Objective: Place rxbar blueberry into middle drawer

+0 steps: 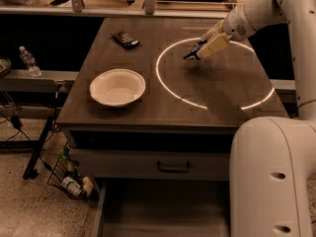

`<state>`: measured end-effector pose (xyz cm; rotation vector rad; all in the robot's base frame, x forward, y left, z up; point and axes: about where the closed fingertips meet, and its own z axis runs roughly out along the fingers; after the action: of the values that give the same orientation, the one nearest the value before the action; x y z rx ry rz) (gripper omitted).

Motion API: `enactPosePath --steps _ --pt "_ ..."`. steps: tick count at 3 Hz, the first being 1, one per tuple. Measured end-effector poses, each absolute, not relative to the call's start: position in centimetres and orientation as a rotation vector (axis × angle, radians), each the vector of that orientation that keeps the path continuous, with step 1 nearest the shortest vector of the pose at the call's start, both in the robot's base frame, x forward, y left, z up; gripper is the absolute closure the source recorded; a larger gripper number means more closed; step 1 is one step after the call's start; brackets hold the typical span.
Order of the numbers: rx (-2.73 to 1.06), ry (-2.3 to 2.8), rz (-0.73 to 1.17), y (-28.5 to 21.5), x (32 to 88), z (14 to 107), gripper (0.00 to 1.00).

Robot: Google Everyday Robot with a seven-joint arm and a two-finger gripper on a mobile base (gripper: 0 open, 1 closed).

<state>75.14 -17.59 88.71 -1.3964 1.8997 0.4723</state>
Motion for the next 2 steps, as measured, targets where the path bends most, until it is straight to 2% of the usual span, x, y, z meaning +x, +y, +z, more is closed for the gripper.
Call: enactPosePath --steps 1,2 --pt "-1.552 1.803 0.515 -17.7 69.4 93.1 1.00" --pt "-1.597 1.774 0.530 -18.6 66.3 95.0 1.00"
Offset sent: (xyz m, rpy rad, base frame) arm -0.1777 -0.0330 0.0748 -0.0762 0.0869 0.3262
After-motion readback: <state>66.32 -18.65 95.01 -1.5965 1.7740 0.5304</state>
